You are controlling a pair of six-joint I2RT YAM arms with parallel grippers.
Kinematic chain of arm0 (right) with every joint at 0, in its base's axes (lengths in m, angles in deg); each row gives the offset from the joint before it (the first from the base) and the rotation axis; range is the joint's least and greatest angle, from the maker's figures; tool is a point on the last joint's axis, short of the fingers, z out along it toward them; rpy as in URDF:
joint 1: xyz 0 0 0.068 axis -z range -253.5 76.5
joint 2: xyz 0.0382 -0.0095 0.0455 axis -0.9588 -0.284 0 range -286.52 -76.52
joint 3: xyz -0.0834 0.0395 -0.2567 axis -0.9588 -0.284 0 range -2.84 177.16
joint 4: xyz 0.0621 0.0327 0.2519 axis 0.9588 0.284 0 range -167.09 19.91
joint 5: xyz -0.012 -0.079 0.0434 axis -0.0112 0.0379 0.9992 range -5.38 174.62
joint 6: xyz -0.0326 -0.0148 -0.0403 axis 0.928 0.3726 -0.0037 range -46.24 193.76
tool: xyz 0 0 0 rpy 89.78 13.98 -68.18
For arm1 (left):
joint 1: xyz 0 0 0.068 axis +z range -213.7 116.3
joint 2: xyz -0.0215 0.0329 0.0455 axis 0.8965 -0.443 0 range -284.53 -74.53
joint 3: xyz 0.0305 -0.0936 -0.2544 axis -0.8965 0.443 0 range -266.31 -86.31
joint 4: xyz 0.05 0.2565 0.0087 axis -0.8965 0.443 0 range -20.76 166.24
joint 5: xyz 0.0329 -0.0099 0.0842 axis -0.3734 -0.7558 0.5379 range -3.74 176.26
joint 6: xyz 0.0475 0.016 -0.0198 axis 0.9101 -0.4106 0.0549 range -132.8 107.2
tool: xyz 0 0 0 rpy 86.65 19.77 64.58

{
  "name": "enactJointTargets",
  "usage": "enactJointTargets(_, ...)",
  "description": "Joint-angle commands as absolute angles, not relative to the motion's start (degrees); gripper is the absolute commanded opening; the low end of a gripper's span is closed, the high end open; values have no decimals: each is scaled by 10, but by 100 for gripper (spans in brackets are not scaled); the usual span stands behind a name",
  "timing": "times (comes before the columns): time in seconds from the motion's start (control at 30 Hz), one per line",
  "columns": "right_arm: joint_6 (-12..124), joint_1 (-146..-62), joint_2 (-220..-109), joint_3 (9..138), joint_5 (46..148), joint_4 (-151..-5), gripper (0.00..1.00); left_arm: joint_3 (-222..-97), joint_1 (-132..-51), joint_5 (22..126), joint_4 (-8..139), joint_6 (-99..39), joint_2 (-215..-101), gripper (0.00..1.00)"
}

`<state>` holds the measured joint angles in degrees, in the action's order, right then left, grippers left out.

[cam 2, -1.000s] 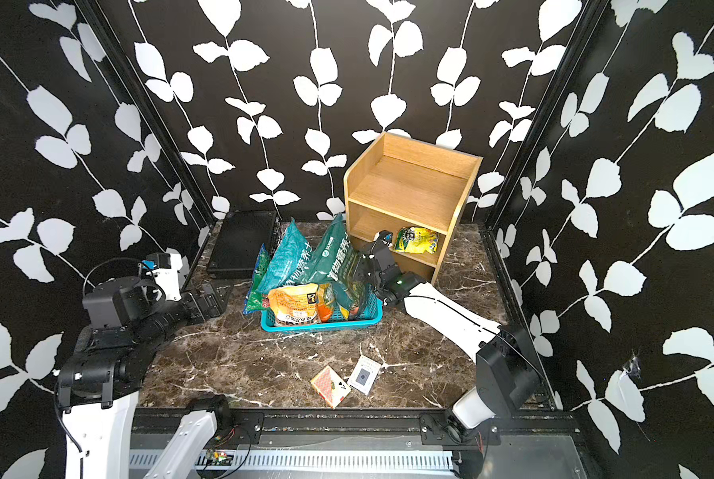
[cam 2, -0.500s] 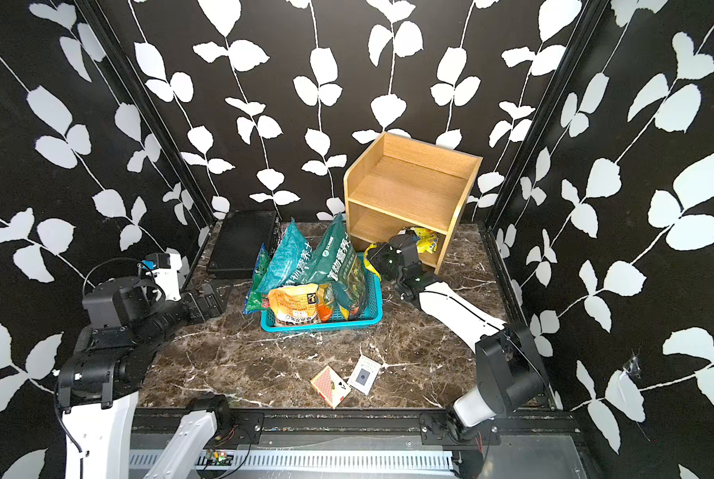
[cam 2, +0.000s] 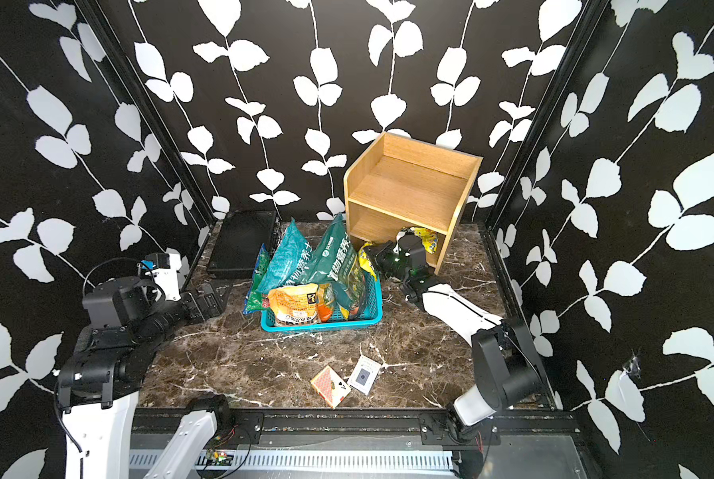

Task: Take down the fertilizer bag from the shelf
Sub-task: Place the fertilizer bag in the storage box.

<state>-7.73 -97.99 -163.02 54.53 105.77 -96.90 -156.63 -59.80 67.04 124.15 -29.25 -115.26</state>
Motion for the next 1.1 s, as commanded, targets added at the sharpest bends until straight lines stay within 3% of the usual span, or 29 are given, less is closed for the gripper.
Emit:
enactJointTargets(0.0,-94,-984,-1557,548,1071,-1000,0,-1566,-596,672,1231,-285,-1149,99)
enactJointTargets(0.2,-160,-980,-1554,456,1065,-1053,0,-1567,-597,673,1231,-285,-1148,99)
enactJointTargets(0.5,-238,-975,-1780,420,1159,-1271,0,-1568,-596,675,1232,-285,-1148,99)
enactJointTargets(0.67,-97,-978,-1736,465,1138,-1067,0,-1568,-597,675,1232,-285,-1148,99)
enactJointTargets(0.9,83,-982,-1578,491,998,-786,0,-1567,-596,675,1231,-285,-1148,99)
enactJointTargets(1.07,162,-999,-1540,526,933,-678,0,-1567,-597,674,1231,-286,-1147,99)
